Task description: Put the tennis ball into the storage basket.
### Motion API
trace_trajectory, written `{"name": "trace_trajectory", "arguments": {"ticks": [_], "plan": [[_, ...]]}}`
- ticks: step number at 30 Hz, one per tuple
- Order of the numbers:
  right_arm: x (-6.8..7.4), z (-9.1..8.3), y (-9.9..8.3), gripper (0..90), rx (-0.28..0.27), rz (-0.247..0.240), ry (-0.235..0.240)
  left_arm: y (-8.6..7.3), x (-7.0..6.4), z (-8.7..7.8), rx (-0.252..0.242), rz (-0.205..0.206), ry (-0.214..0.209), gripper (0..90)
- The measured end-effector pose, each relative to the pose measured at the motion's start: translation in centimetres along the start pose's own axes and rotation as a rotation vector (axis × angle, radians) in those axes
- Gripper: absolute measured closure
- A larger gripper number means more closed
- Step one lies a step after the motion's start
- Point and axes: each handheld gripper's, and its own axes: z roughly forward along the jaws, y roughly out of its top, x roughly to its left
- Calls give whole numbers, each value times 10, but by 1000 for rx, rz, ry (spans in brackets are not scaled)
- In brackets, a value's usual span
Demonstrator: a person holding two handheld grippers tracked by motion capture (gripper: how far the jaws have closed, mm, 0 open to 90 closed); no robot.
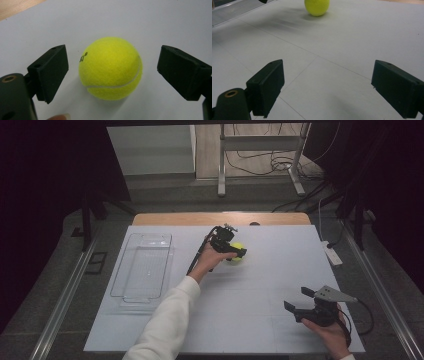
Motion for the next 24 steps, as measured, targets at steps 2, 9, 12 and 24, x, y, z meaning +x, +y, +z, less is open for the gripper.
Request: {"name": "trace_trajectory", "arguments": {"ticks": [2,9,12,24], "plan": [[0,0,0,118,0,-1,0,0,1,2,5,-6,3,114],[0,0,0,118,2,-3,-1,-2,2,9,21,-7,8,111],[0,0,0,118,1,-4,-1,-2,2,11,25,-11,8,111],[0,0,0,118,2,-3,-1,-5,1,18,43,-5,7,234]]}}
